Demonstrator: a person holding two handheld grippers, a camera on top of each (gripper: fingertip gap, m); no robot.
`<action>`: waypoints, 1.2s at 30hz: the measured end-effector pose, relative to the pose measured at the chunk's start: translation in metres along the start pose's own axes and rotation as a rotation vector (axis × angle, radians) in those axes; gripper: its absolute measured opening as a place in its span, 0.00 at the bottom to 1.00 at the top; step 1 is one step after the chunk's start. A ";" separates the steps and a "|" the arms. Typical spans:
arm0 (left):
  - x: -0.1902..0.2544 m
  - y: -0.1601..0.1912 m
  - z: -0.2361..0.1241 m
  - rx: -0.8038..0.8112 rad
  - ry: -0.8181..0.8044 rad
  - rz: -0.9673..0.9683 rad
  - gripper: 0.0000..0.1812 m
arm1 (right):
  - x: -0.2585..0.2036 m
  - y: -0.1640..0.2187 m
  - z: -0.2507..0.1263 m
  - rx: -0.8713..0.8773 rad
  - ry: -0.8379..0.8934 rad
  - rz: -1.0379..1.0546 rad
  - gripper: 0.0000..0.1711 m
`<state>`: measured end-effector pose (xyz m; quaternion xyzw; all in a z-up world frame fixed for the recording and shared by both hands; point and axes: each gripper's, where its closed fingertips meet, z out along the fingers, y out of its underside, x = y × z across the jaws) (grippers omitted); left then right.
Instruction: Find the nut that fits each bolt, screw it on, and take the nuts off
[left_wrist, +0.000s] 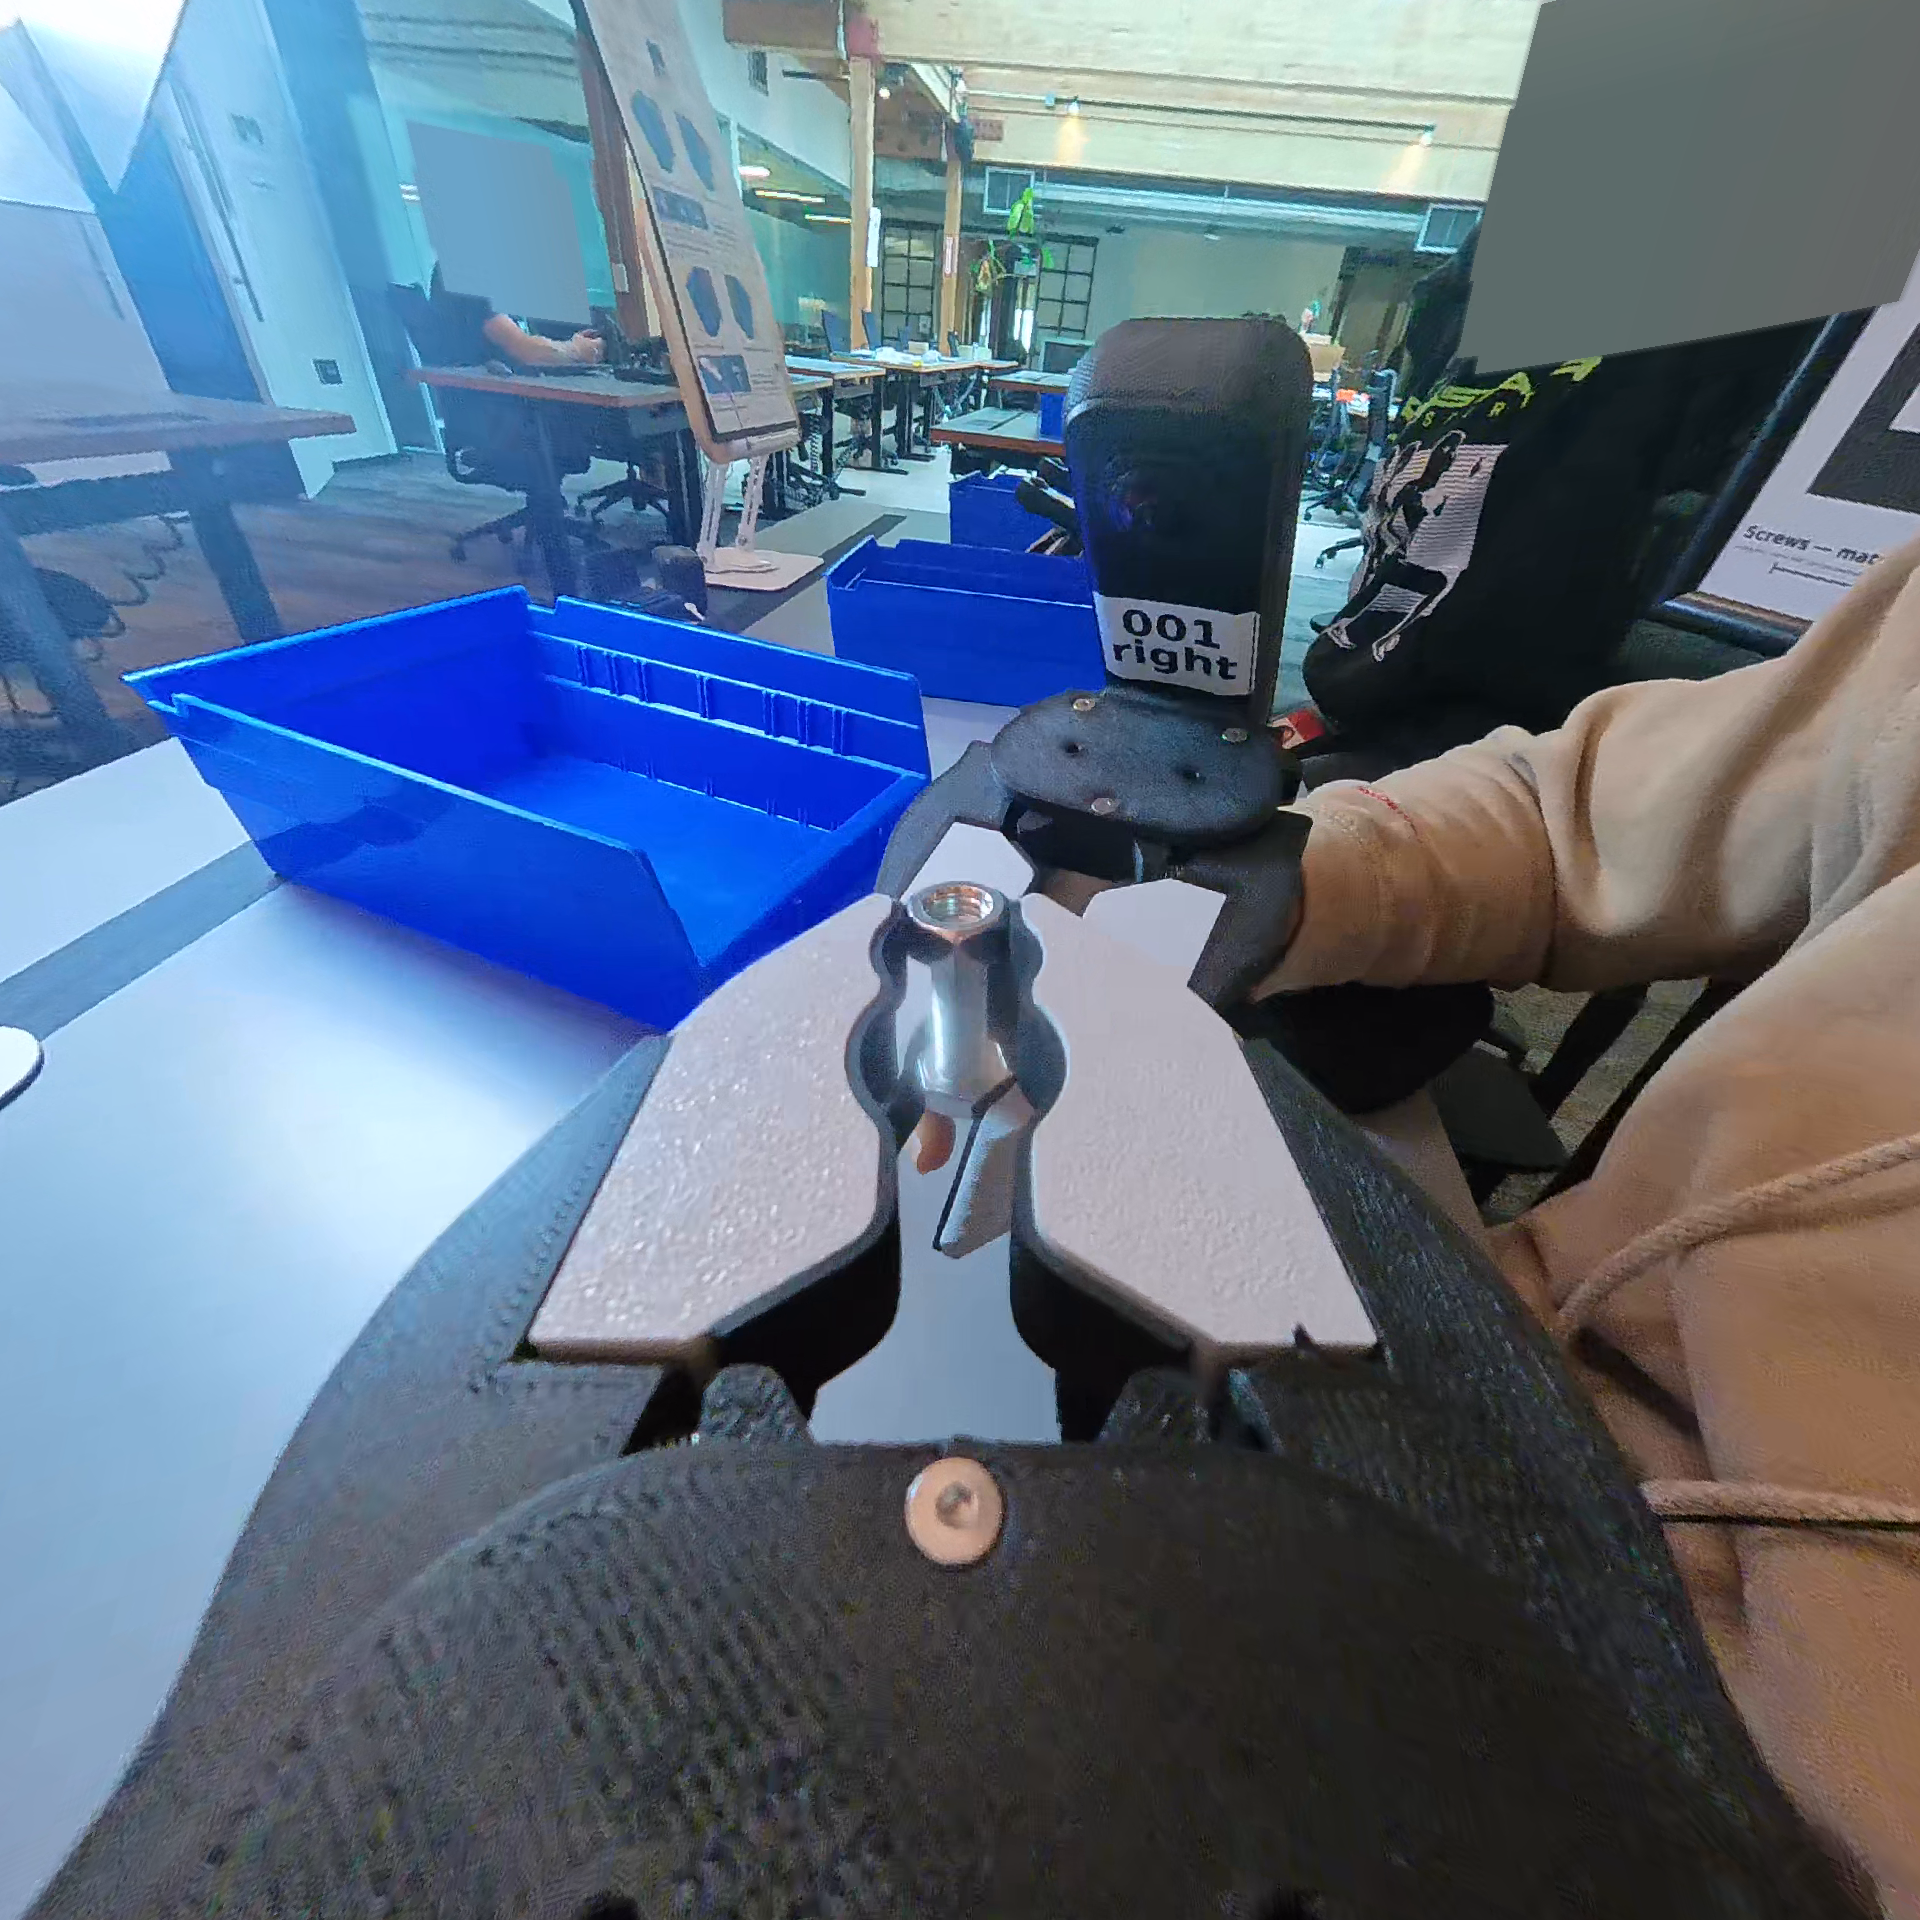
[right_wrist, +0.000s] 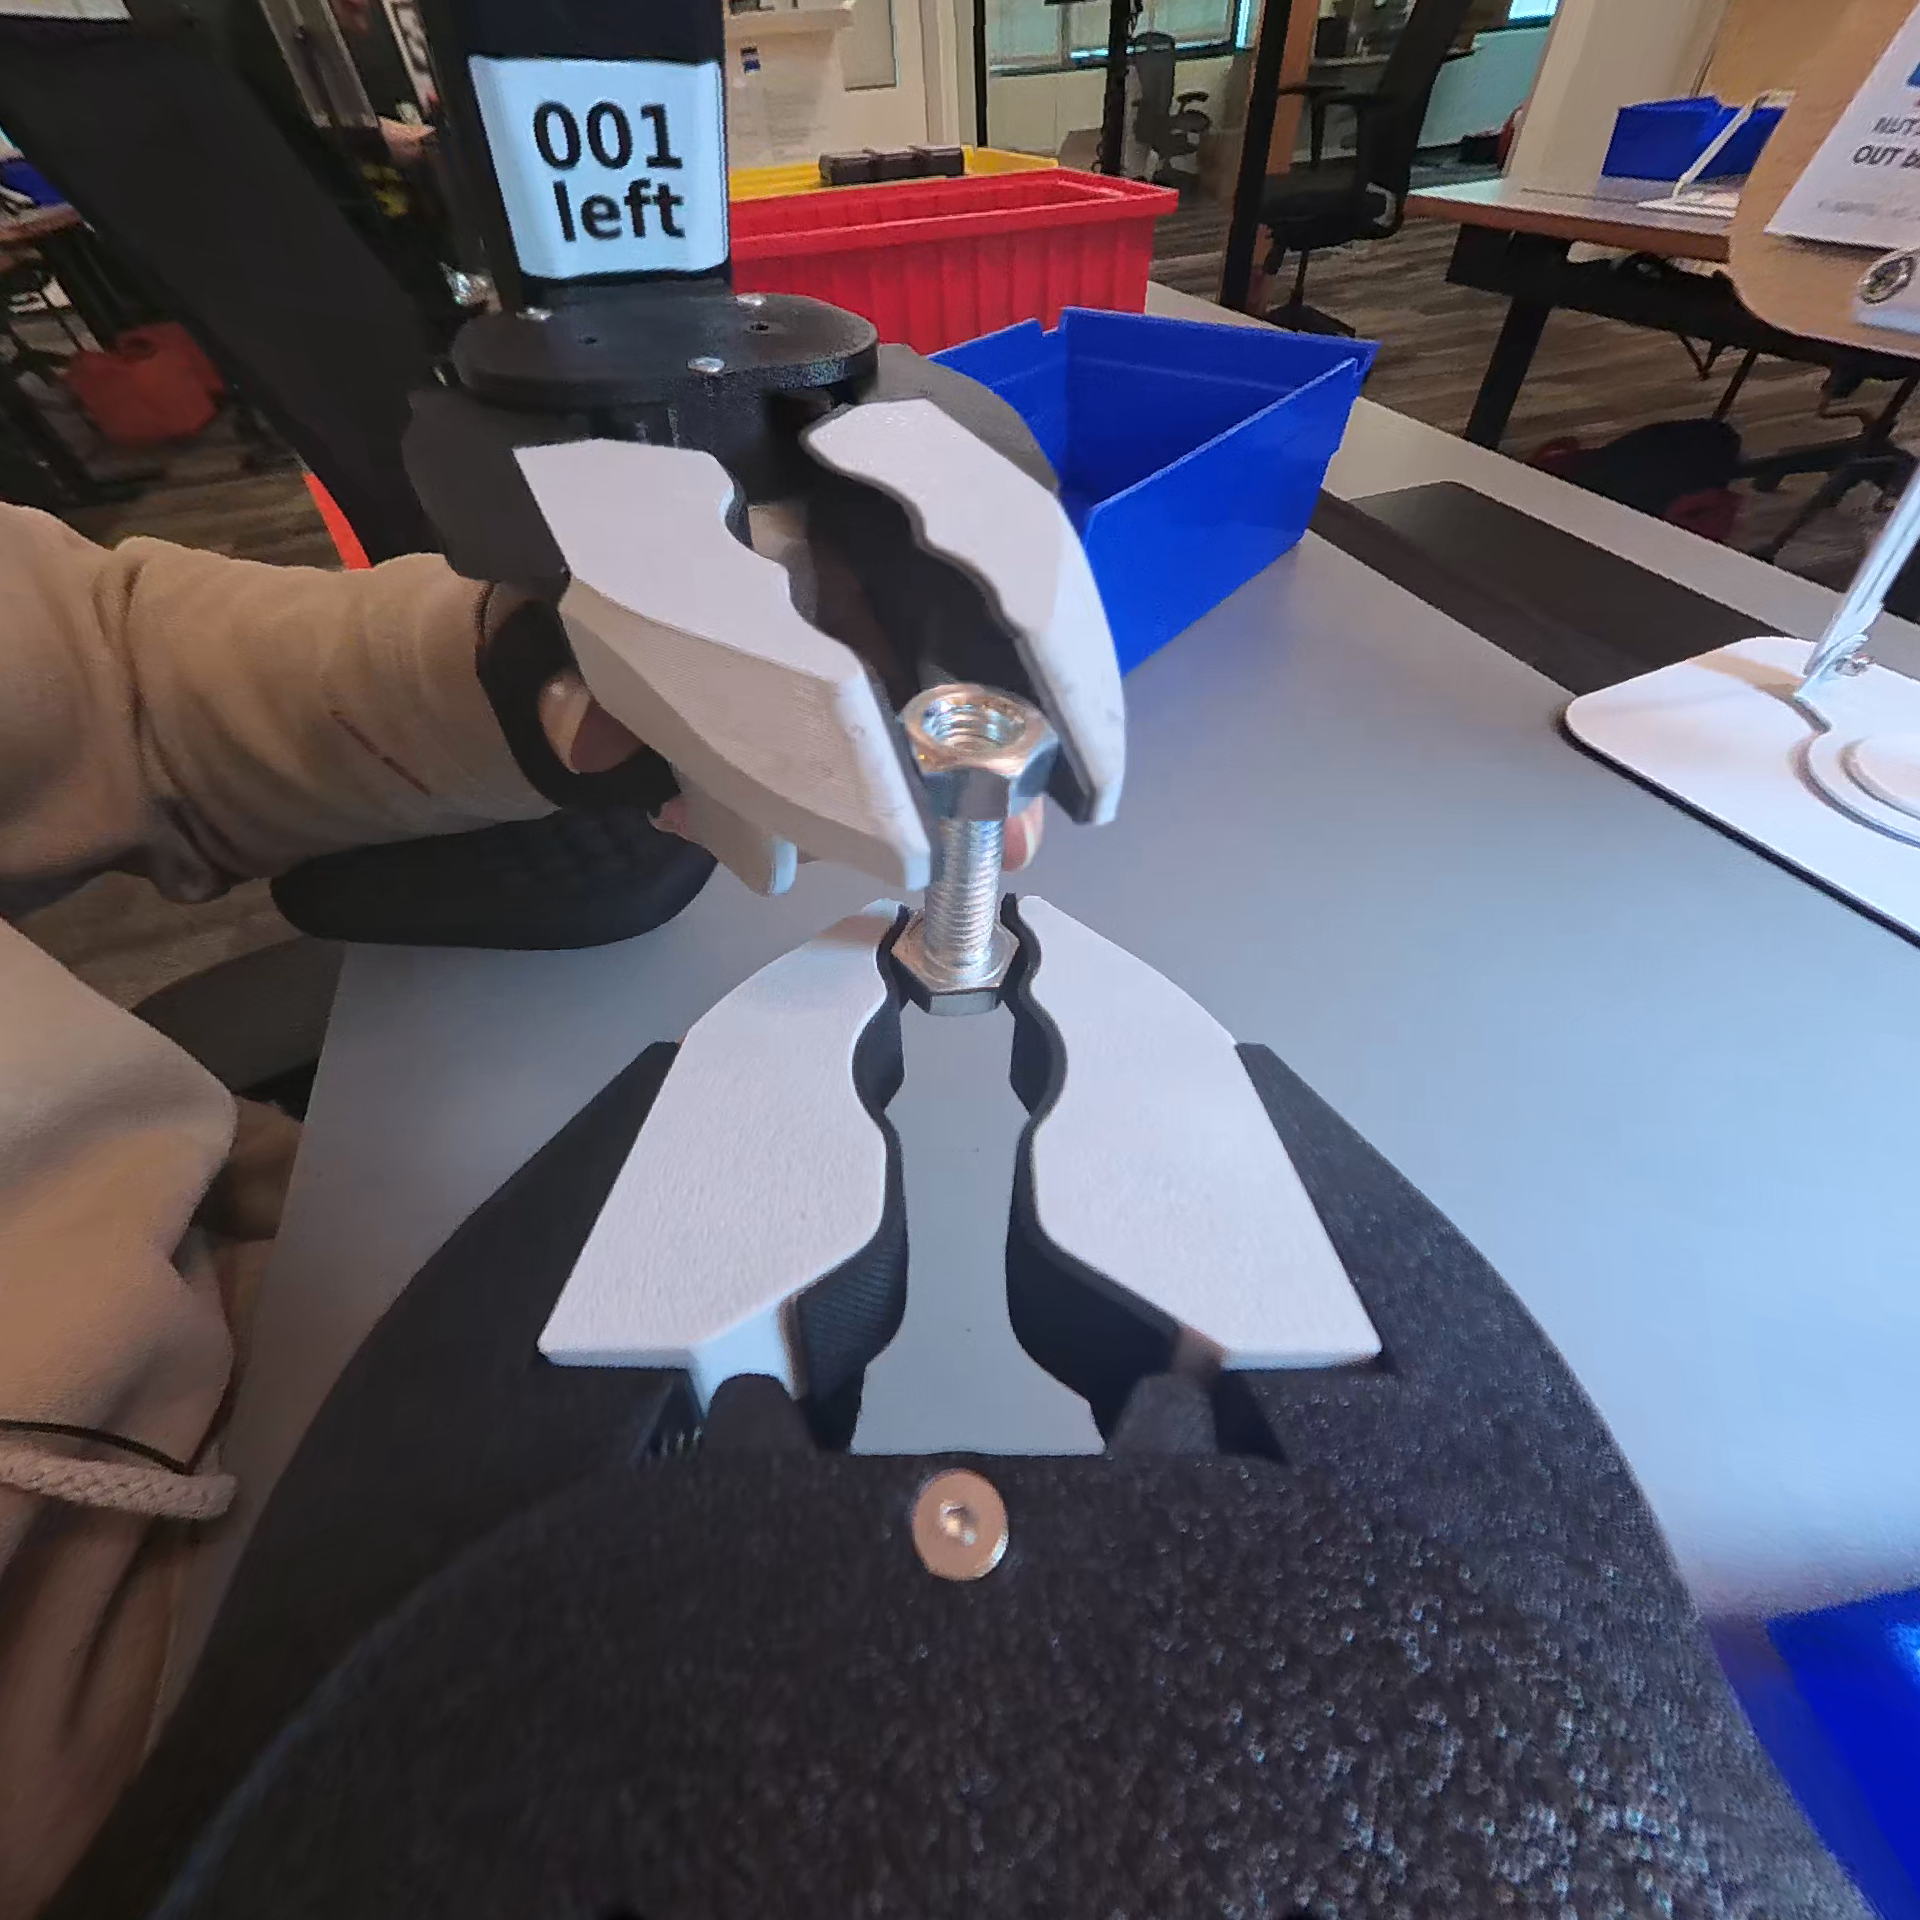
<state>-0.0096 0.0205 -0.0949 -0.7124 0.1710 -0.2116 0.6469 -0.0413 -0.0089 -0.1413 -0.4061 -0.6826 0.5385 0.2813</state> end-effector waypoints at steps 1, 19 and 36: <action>-0.003 0.000 -0.001 -0.009 -0.024 0.005 0.10 | 0.001 0.000 0.000 0.003 0.002 0.003 0.09; -0.014 -0.003 0.000 0.036 -0.203 0.074 0.04 | 0.030 0.000 -0.008 0.044 0.111 0.114 0.09; -0.102 0.006 -0.047 0.087 -0.434 -0.093 0.09 | 0.033 -0.010 -0.017 0.085 0.121 0.086 0.09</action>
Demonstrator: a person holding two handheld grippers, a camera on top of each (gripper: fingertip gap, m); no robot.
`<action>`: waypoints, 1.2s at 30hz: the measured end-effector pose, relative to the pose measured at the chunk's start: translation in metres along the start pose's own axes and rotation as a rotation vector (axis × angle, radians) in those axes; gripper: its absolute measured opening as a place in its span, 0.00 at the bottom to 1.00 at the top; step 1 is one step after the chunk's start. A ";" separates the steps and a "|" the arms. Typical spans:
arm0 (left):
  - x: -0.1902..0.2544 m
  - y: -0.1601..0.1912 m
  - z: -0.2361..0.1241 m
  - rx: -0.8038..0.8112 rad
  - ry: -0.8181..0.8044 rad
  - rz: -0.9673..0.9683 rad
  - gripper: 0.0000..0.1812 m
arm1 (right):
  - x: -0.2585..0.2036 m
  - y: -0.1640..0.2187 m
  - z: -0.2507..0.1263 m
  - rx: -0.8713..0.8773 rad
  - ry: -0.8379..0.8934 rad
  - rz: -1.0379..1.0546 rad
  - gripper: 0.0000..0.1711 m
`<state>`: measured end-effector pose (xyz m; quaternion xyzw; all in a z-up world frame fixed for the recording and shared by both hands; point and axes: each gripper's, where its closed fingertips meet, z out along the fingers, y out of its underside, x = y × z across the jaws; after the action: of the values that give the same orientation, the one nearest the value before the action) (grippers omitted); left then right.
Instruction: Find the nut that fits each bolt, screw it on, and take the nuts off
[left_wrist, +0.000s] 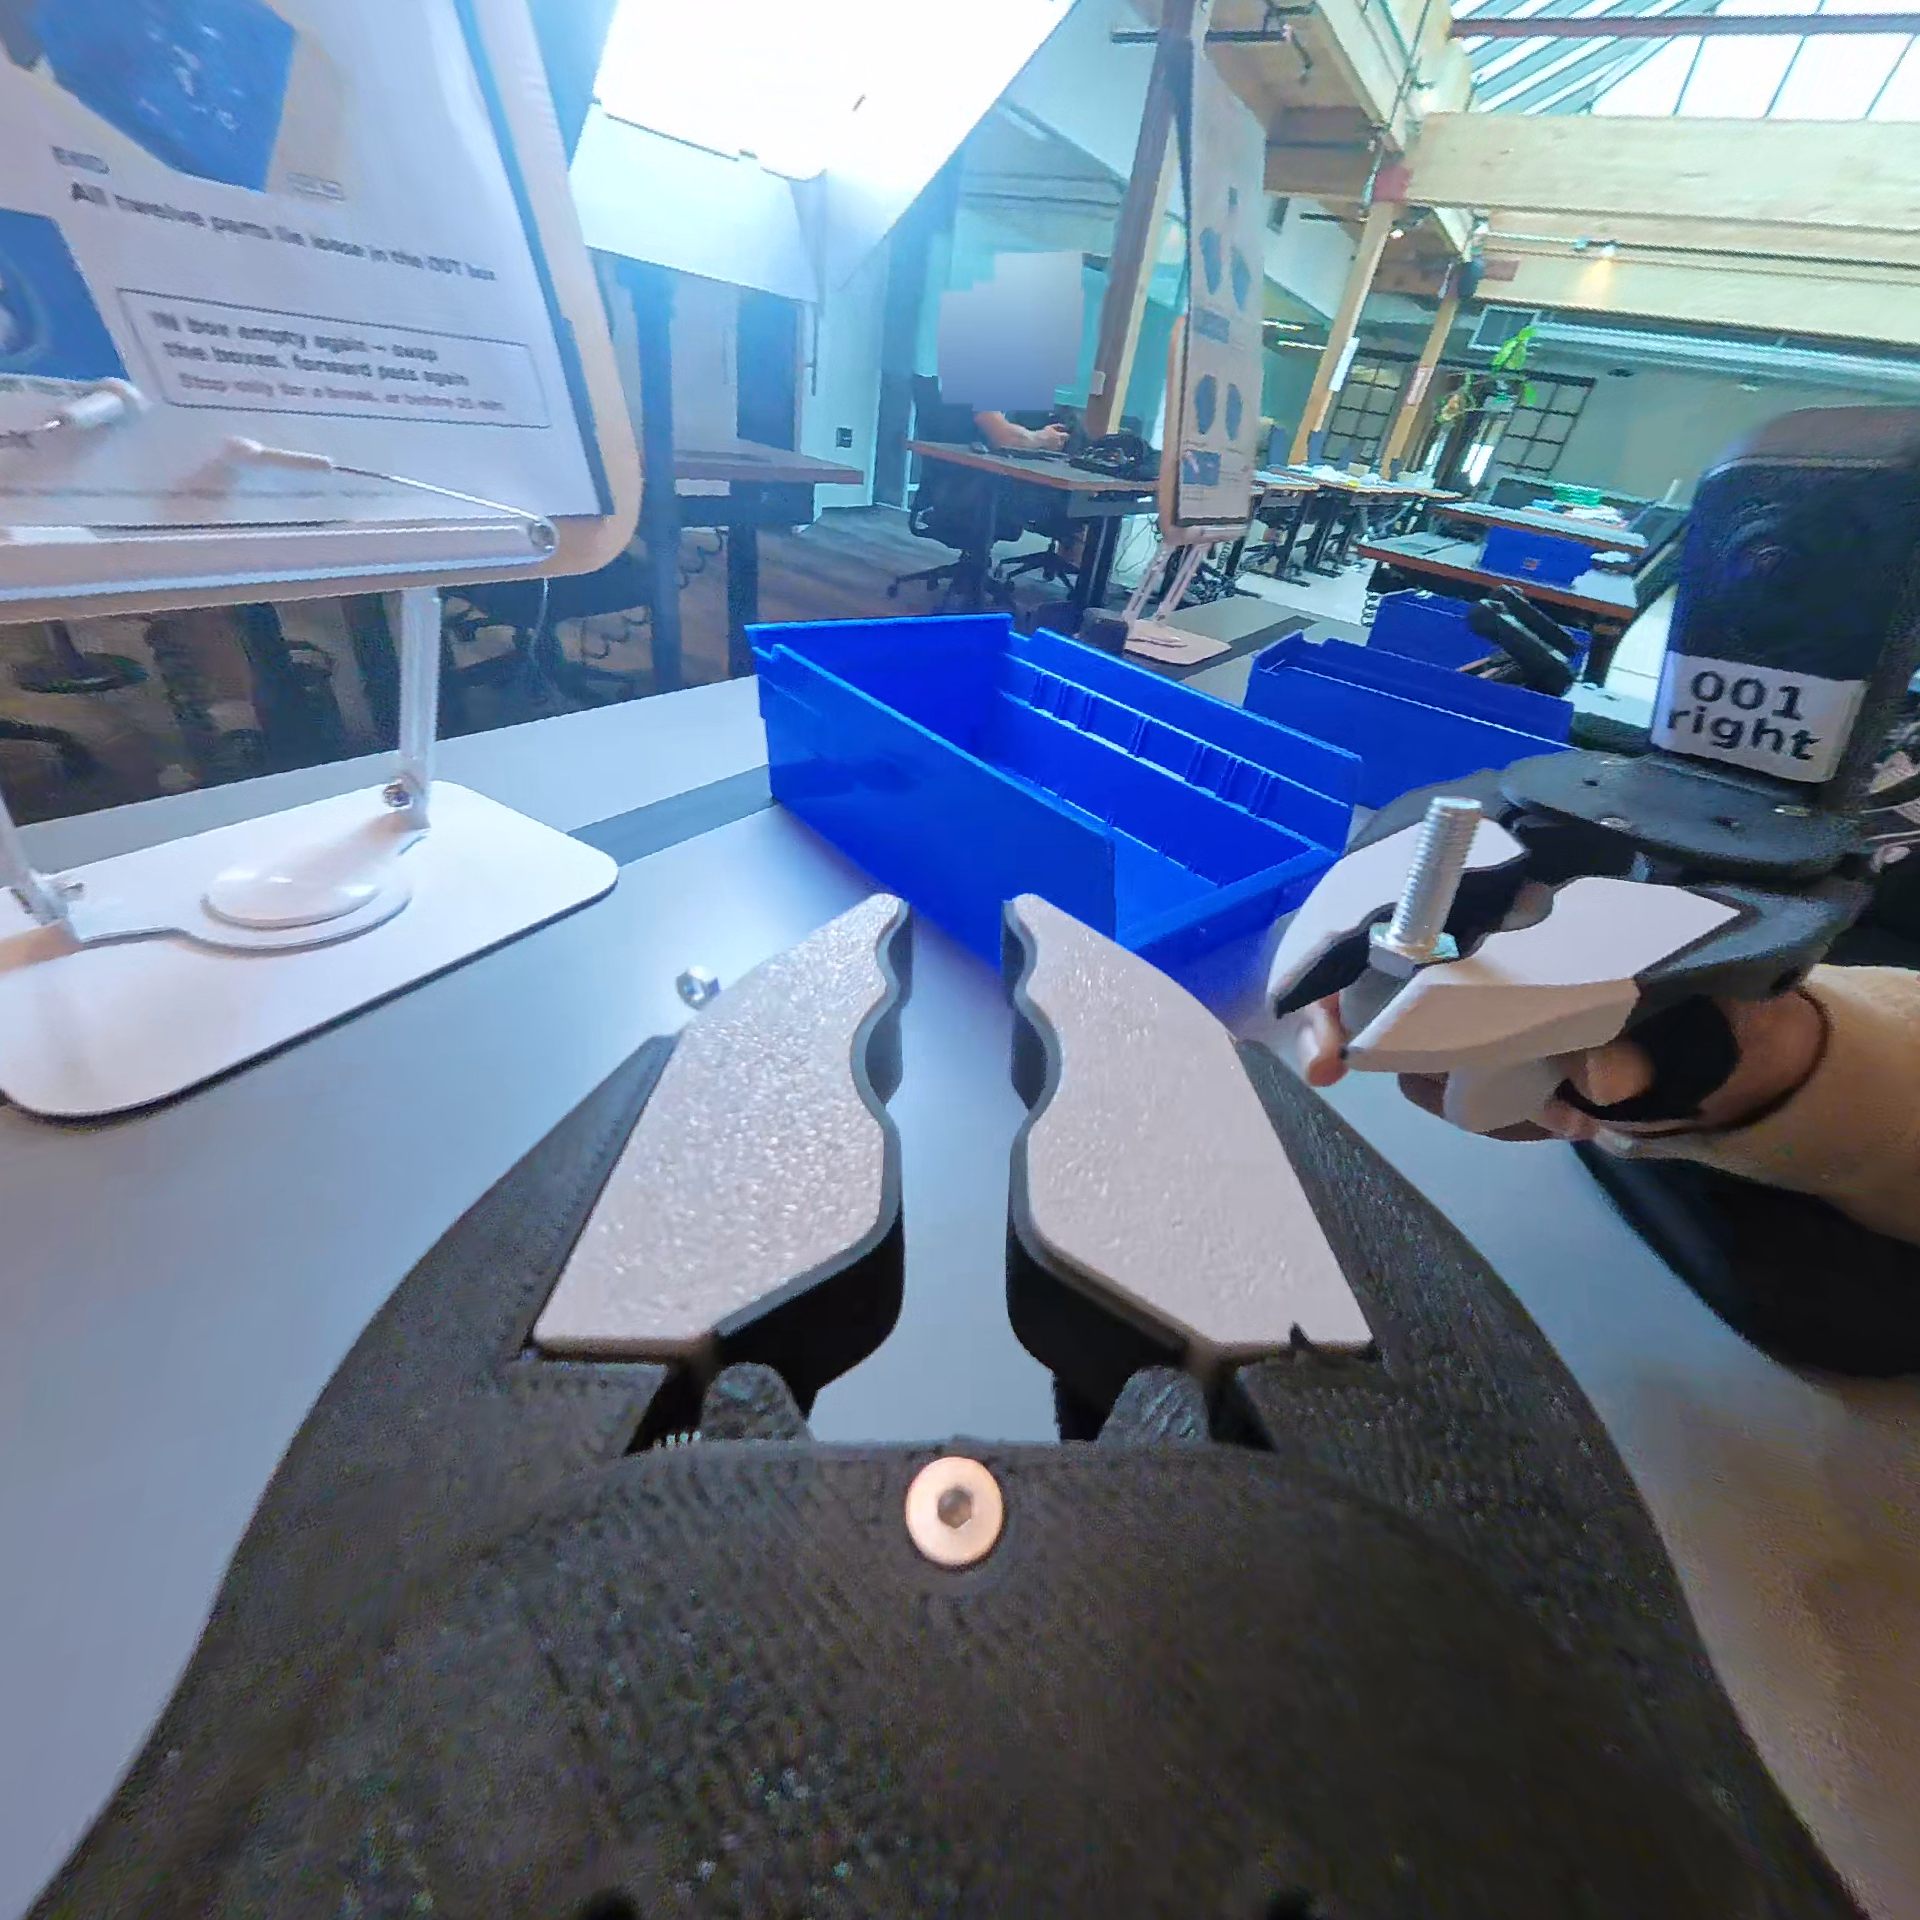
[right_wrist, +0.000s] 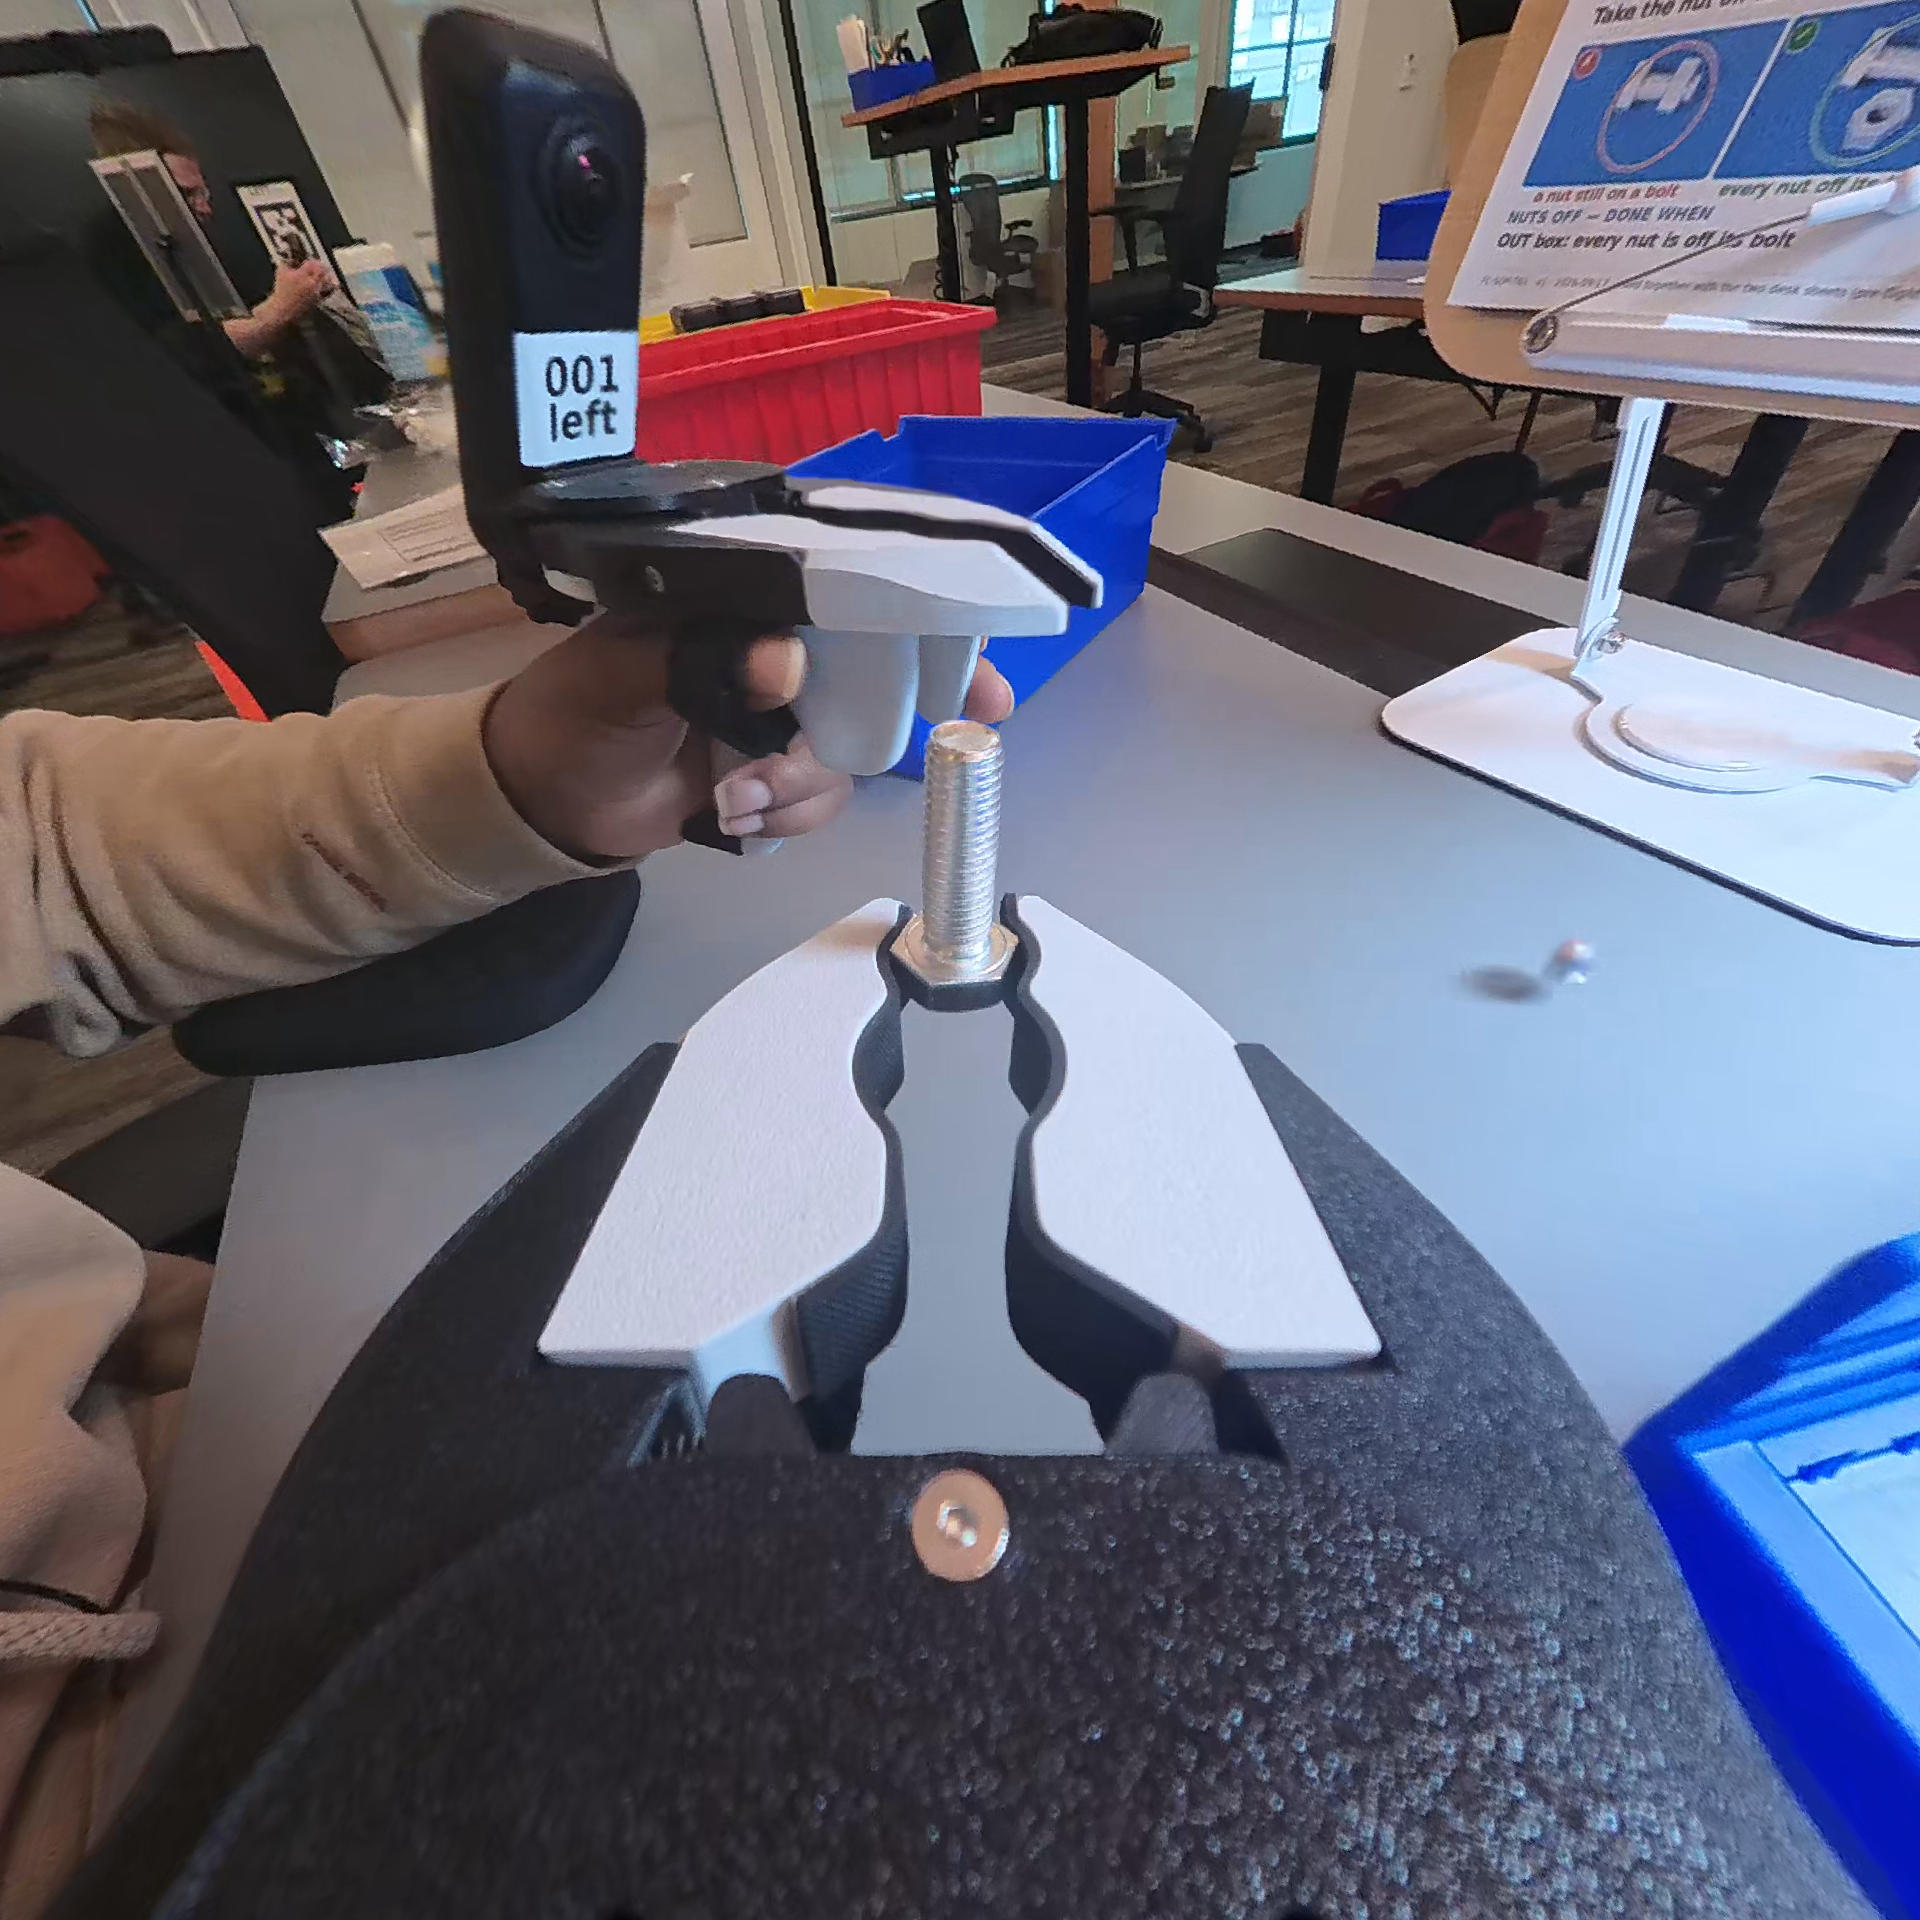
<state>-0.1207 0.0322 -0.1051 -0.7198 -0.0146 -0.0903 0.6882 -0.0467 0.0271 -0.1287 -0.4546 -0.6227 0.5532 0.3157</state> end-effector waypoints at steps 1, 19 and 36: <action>-0.006 0.003 0.000 -0.007 -0.018 0.003 0.09 | 0.001 0.000 0.000 0.000 0.002 0.002 0.09; -0.030 0.030 0.010 -0.109 -0.118 0.041 0.11 | 0.063 -0.028 -0.030 -0.001 0.193 -0.017 0.09; -0.024 0.041 0.011 -0.154 -0.093 0.101 0.10 | 0.283 0.116 -0.089 -1.153 0.466 0.235 0.10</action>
<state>-0.1371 0.0438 -0.1499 -0.7738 -0.0032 -0.0228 0.6330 -0.0510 0.3190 -0.2563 -0.7253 -0.6816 0.0464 0.0845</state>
